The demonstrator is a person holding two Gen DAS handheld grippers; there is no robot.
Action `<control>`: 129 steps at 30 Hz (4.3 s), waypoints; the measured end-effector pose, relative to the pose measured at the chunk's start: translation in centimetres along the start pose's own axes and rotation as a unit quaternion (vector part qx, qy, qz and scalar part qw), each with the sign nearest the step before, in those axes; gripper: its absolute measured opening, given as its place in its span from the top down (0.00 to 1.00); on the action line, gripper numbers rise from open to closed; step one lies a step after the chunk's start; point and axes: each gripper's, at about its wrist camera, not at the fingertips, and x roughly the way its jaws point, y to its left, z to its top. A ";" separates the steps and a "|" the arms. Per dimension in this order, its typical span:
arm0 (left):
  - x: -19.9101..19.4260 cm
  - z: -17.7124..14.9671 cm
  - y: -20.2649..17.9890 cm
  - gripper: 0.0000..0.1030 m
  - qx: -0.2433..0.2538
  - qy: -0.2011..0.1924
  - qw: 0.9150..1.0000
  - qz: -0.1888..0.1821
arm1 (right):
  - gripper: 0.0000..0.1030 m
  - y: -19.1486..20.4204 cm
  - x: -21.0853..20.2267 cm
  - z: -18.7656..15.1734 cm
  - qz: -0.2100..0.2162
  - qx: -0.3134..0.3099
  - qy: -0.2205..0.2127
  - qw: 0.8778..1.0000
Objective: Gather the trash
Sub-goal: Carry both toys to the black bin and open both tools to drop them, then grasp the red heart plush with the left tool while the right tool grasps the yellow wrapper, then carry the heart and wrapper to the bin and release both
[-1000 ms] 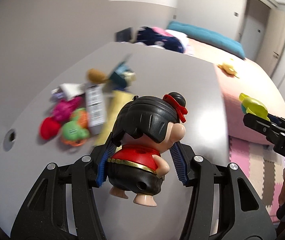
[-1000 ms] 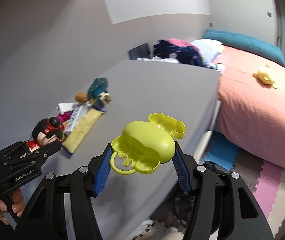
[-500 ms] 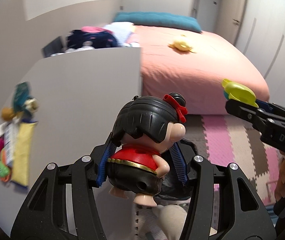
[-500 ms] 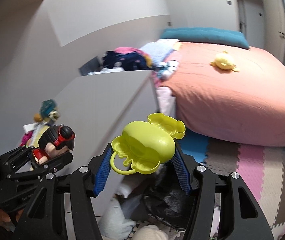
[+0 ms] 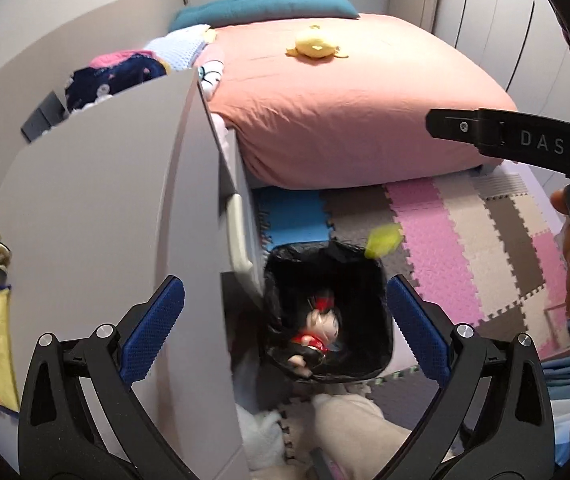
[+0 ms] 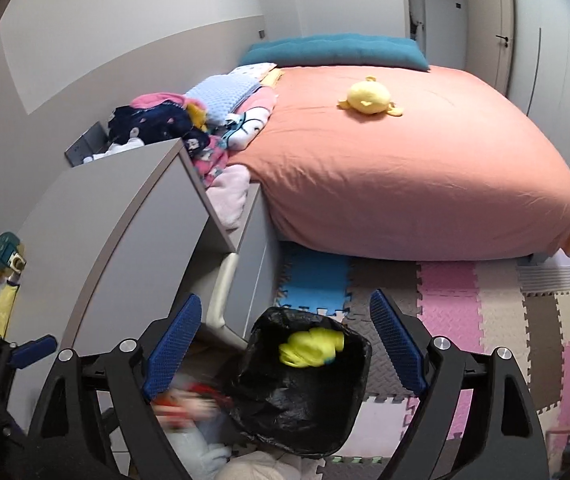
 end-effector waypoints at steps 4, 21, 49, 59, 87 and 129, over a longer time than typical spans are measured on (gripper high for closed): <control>-0.8 0.0 1.3 0.05 -0.019 -0.012 1.000 0.004 | 0.16 0.3 0.0 0.1 0.003 -0.006 -0.003 1.000; -3.2 -3.1 6.3 0.05 -0.071 -0.026 0.997 0.011 | 0.16 7.4 -1.0 -0.4 0.036 -0.050 -0.006 0.998; -11.2 -14.1 23.4 0.05 -0.209 -0.055 0.968 0.123 | 0.16 28.4 -0.5 -4.7 0.147 -0.184 0.021 0.972; -12.8 -17.9 31.0 0.05 -0.276 -0.055 0.943 0.176 | 0.16 35.4 1.2 -6.5 0.188 -0.207 0.053 0.959; -7.7 -19.7 37.3 0.54 -0.311 -0.019 0.930 0.193 | 0.57 44.4 5.3 -8.5 0.149 -0.270 0.062 0.949; -9.7 -7.9 18.7 0.54 -0.193 -0.058 0.971 0.130 | 0.77 21.9 -2.6 -1.3 0.149 -0.137 0.012 0.979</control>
